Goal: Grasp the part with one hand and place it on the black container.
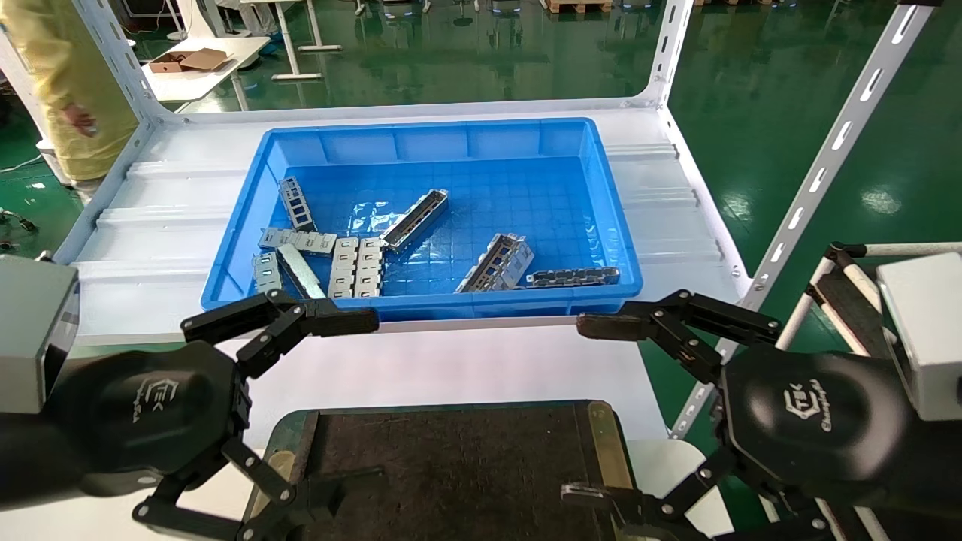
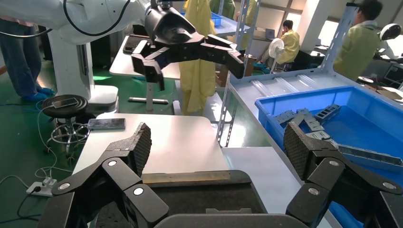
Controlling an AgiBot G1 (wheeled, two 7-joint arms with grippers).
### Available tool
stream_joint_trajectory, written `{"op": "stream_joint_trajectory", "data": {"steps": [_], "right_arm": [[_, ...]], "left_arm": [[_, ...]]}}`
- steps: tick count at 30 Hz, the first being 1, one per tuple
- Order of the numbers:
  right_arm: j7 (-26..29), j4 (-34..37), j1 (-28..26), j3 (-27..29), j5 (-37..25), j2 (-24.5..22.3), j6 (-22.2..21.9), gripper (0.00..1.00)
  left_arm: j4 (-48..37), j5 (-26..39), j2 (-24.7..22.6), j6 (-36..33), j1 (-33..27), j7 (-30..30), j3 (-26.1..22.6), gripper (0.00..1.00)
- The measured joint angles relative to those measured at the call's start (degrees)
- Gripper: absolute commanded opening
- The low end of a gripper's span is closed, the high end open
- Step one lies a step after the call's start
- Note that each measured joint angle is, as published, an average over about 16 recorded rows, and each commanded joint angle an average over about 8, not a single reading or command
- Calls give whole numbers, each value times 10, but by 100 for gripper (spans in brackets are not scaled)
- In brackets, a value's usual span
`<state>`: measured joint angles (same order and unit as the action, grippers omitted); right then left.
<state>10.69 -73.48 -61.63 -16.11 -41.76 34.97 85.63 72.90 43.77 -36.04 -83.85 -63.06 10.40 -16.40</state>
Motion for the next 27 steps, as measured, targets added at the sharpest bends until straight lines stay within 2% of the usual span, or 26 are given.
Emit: {"op": "stream_joint_trajectory", "data": {"steps": [13, 27], "right_arm": [[0, 0, 0, -1, 0, 0, 0, 100], [-1, 0, 0, -1, 1, 0, 0, 100]], "left_arm": [[-49, 65, -42, 51, -57, 14, -26, 100], [-207, 143, -124, 89, -156, -6, -63, 100]]}}
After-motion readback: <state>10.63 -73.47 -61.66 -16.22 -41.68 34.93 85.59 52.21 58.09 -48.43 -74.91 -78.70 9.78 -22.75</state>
